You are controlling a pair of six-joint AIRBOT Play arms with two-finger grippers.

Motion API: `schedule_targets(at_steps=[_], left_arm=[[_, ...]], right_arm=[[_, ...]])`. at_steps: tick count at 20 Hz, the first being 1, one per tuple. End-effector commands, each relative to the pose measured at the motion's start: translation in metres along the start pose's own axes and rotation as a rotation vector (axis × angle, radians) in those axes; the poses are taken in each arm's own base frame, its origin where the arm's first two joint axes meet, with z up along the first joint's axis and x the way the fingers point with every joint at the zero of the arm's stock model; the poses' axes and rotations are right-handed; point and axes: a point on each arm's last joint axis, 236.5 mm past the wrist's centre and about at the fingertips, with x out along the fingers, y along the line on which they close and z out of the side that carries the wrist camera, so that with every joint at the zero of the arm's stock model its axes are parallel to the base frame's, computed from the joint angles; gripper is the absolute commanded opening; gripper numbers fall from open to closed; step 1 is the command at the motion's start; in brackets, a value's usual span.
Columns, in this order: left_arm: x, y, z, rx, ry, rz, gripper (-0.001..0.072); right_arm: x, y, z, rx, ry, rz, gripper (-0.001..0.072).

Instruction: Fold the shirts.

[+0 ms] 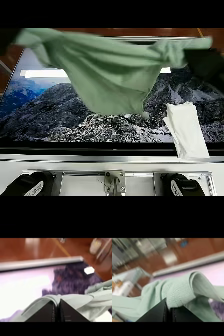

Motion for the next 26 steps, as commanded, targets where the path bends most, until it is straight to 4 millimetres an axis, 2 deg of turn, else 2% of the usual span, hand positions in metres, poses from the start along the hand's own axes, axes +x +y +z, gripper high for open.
schedule_targets(at_steps=[1, 3, 5, 8, 10, 12, 14, 16, 19, 22, 25, 26], left_arm=[[-0.070, -0.023, 0.061, 0.080, -0.201, 0.020, 0.0046], [-0.081, -0.028, 0.058, 0.091, -0.194, 0.017, 0.0046], [-0.088, -0.025, 0.046, 0.117, -0.143, 0.043, 0.0046], [-0.100, 0.001, 0.041, 0.192, -0.109, 0.173, 0.0046], [-0.104, 0.025, 0.040, 0.246, -0.091, 0.279, 0.0046], [-0.094, 0.047, 0.029, 0.269, -0.027, 0.345, 0.0046], [-0.066, 0.064, 0.008, 0.256, 0.063, 0.356, 0.0046], [-0.029, 0.083, -0.023, 0.234, 0.166, 0.354, 0.0046], [0.035, 0.115, -0.084, 0.187, 0.348, 0.347, 0.0046], [0.098, 0.134, -0.156, 0.098, 0.521, 0.291, 0.0046], [0.149, 0.144, -0.240, -0.022, 0.692, 0.224, 0.0047], [0.162, 0.144, -0.267, -0.072, 0.742, 0.199, 0.0047]], right_arm=[[-0.036, 0.050, 0.045, -0.055, -0.119, 0.070, 0.0073], [-0.042, 0.064, 0.033, -0.084, -0.046, 0.097, 0.0072], [-0.050, 0.071, 0.019, -0.138, 0.036, 0.094, 0.0072], [-0.060, 0.063, -0.003, -0.128, 0.157, 0.028, 0.0072], [-0.066, 0.034, -0.030, -0.061, 0.282, -0.094, 0.0072], [-0.077, -0.002, -0.073, 0.030, 0.481, -0.240, 0.0072], [-0.086, -0.029, -0.116, 0.083, 0.691, -0.323, 0.0072], [-0.081, -0.052, -0.148, 0.135, 0.807, -0.364, 0.0072], [-0.046, -0.088, -0.191, 0.193, 0.858, -0.389, 0.0072], [0.013, -0.128, -0.227, 0.232, 0.818, -0.407, 0.0073], [0.083, -0.175, -0.230, 0.266, 0.650, -0.434, 0.0073], [0.101, -0.192, -0.228, 0.269, 0.591, -0.449, 0.0073]])
